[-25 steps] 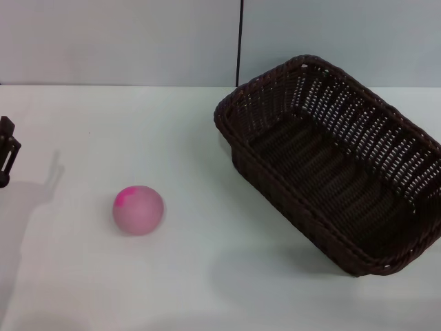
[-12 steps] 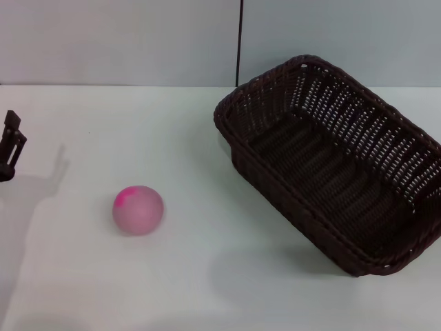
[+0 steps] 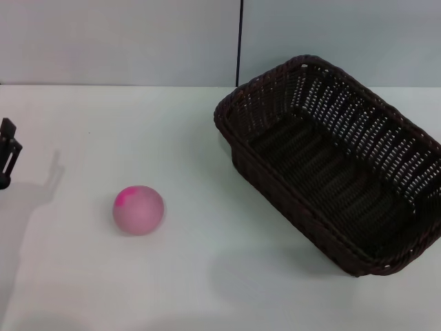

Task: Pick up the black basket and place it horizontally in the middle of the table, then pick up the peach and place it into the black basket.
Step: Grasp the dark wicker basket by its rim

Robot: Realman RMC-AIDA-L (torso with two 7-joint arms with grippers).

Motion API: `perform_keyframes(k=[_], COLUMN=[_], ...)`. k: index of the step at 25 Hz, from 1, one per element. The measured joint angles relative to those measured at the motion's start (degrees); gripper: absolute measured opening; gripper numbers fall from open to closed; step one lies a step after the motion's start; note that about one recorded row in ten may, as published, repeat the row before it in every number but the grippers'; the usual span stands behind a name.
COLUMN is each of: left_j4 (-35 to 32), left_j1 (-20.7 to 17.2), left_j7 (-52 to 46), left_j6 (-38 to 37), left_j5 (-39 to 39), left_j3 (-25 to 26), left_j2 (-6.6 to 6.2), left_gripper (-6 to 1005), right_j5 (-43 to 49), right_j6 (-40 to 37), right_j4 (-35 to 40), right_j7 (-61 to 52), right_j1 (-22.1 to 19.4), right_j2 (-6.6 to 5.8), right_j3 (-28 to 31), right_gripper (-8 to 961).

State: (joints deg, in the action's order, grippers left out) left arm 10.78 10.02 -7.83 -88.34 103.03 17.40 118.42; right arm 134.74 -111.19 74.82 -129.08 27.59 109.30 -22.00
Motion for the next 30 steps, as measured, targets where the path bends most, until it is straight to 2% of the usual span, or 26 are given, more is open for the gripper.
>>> perform_keyframes(k=[3, 4, 5, 8, 9, 10, 12, 13, 14, 15, 19, 24, 30], left_j4=[-0.15, -0.16, -0.16, -0.24, -0.3, -0.3, -0.36, -0.36, -0.37, -0.37, -0.13, 0.15, 0.27], left_j1=[-0.52, -0.72, -0.72, -0.92, -1.01, -1.01, -1.17, -1.17, -1.22, -1.22, -1.32, -2.06, -2.57], left_j7=[-0.34, -0.35, -0.35, -0.35, -0.35, -0.35, -0.35, -0.35, -0.35, -0.35, -0.35, -0.35, -0.58], left_j6=[0.1, 0.1, 0.1, 0.11, 0.17, 0.17, 0.17, 0.17, 0.11, 0.11, 0.02, -0.04, -0.39], left_j5=[-0.05, -0.08, -0.08, -0.11, -0.11, -0.11, -0.11, -0.11, -0.11, -0.11, -0.11, -0.06, -0.04], left_j3=[-0.05, -0.11, -0.11, -0.08, -0.08, -0.08, -0.07, -0.07, -0.05, -0.05, -0.13, -0.22, -0.35], left_j2=[0.05, 0.06, 0.06, 0.06, 0.06, 0.06, 0.06, 0.06, 0.03, 0.03, -0.01, -0.03, 0.01], left_gripper=[787, 786, 785, 783, 783, 782, 781, 780, 779, 779, 776, 772, 768], right_j5=[5.02, 6.76, 6.76, 8.05, 8.5, 8.5, 8.41, 8.41, 8.08, 8.08, 7.75, 7.69, 7.67], right_j6=[-0.31, 1.9, 1.9, 6.5, 10.26, 10.26, 15.27, 15.27, 18.0, 18.0, 23.7, 28.11, 30.58], right_j4=[-2.28, -3.6, -3.6, -5.11, -6.03, -6.03, -8.44, -8.44, -10.38, -10.38, -15.39, -21.49, -23.55], right_j7=[-1.02, -1.68, -1.68, -2.37, -2.47, -2.47, -1.95, -1.95, -0.97, -0.97, 2.37, 4.34, 5.25], right_j1=[3.07, 4.24, 4.24, 4.94, 5.01, 5.01, 5.15, 5.15, 5.58, 5.58, 7.36, 9.22, 9.87], right_j2=[-0.44, 0.17, 0.17, 1.57, 2.57, 2.57, 3.81, 3.81, 4.66, 4.66, 7.03, 7.24, 7.26], right_j3=[-2.35, -4.17, -4.17, -7.31, -9.84, -9.84, -12.62, -12.62, -13.75, -13.75, -14.74, -15.31, -15.75], right_gripper=[679, 680, 680, 674, 671, 669, 663, 660, 657, 654, 643, 628, 611])
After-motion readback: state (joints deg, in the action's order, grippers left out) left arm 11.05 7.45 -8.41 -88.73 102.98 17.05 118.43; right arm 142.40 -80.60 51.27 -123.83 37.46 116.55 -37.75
